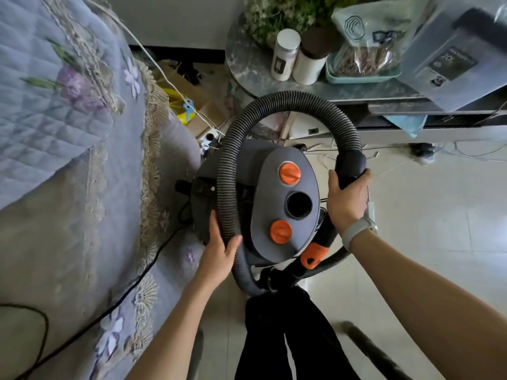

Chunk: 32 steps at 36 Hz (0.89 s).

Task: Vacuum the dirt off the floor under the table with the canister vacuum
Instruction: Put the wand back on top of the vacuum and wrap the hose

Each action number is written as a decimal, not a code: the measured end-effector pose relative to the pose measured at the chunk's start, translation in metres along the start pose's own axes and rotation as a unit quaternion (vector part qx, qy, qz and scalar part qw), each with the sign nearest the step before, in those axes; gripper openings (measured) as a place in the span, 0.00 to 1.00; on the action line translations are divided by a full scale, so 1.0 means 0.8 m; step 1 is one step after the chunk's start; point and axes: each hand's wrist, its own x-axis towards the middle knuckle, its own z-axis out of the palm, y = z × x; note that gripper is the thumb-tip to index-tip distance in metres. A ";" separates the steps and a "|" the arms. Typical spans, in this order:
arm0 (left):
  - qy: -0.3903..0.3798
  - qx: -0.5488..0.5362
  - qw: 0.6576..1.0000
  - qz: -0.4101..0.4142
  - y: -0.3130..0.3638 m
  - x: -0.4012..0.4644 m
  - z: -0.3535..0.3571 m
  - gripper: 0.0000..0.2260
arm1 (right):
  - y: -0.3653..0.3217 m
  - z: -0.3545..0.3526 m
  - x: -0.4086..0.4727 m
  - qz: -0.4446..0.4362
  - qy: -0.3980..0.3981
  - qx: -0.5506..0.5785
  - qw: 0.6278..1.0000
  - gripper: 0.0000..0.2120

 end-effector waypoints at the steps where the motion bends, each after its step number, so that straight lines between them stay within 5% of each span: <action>1: 0.045 -0.030 0.999 -0.006 0.004 0.000 -0.004 0.30 | 0.002 -0.001 -0.002 -0.005 -0.002 -0.004 1.000 0.28; 4: 0.151 -0.069 0.986 0.000 0.027 0.010 -0.024 0.21 | 0.006 -0.004 -0.009 -0.031 -0.013 -0.018 0.999 0.26; 9: 0.276 -0.016 0.958 0.074 0.073 0.059 -0.066 0.18 | 0.011 -0.007 -0.014 -0.038 -0.016 -0.011 0.999 0.26; 13: 0.264 0.048 0.959 0.088 0.090 0.092 -0.084 0.19 | 0.015 -0.010 -0.011 -0.034 -0.015 -0.009 0.999 0.24; 19: 0.095 0.059 0.990 0.090 0.066 0.080 -0.064 0.31 | 0.027 -0.002 -0.006 -0.004 -0.011 -0.004 1.000 0.23; 26: 0.164 0.138 0.968 0.129 0.050 0.133 -0.094 0.27 | 0.052 0.016 -0.010 0.023 -0.033 -0.029 0.999 0.25; 32: 0.173 0.141 0.972 0.073 0.033 0.198 -0.094 0.24 | 0.082 0.030 0.000 0.031 -0.011 0.017 0.999 0.25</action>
